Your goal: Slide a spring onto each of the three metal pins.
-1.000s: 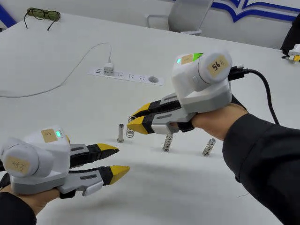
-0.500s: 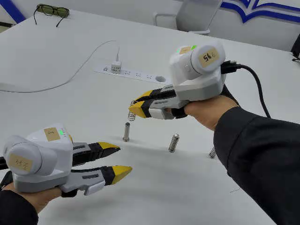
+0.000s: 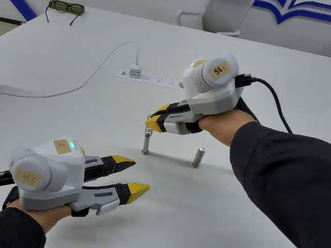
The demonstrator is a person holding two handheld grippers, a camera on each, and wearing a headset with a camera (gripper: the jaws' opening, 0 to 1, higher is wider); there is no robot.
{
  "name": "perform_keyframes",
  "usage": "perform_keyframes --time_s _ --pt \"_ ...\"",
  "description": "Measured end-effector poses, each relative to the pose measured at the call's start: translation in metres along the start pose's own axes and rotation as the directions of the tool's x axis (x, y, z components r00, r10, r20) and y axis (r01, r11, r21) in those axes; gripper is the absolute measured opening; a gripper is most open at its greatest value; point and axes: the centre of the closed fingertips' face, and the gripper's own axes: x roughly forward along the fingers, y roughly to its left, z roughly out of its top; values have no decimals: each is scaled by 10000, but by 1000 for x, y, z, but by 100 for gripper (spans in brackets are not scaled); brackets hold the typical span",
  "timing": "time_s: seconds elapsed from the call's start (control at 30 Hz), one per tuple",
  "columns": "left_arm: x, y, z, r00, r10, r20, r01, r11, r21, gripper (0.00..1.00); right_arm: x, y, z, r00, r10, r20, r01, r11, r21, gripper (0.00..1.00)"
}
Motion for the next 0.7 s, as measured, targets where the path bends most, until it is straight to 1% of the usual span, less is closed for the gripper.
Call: perform_keyframes --time_s 0.27,0.47,0.7 --pt "0 4 -3 10000 24 -41 -25 10000 -86 36 7 -4 -6 9999 41 -126 -40 9999 124 12" --pt "1 4 -5 10000 8 -98 -9 9999 -111 36 10 -3 -11 9998 66 -192 -62 9998 207 12" --pt "2 6 -8 9999 23 -144 -26 9999 -155 36 18 -1 -24 9991 85 -412 -71 9994 346 12"
